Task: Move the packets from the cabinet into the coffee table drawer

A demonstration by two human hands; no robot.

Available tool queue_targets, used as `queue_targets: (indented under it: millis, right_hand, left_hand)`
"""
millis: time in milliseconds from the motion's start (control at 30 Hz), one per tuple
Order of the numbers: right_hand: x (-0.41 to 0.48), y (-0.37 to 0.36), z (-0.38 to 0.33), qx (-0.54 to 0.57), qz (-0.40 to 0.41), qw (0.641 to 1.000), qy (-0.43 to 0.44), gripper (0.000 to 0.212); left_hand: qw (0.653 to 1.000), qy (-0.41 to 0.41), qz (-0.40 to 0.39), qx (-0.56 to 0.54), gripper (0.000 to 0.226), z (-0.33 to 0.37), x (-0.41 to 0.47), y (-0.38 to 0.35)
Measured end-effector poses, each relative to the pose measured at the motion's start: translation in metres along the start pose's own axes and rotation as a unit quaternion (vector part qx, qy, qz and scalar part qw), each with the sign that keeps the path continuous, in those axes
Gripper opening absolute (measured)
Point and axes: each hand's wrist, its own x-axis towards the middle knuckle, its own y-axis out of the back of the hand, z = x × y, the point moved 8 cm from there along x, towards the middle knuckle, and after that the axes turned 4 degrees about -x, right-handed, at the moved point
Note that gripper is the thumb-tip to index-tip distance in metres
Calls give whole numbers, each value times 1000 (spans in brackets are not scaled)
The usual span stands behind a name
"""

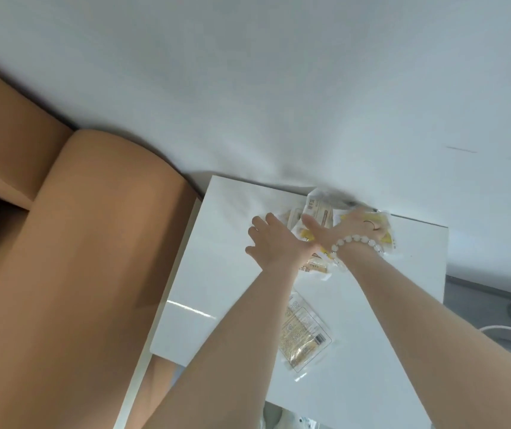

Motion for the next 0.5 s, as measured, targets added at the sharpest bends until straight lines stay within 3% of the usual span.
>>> queue_targets:
  millis: [100,167,333,500]
  right_hand:
    - [5,-10,-11,-32,3,999,-12,118]
    - [7,-12,-13,-50,17,998,-19,118]
    - [23,-16,-12,-91,37,995,-3,107]
    - [31,-11,-14,-98,49,993,33,94]
  left_hand:
    - [997,-30,66,30,57,5,0,2]
    - [995,-43,81,44,58,7,-2,1]
    - [995,-46,75,45,40,11,1,-12]
    - [998,-21,54,22,42,15,8,-18]
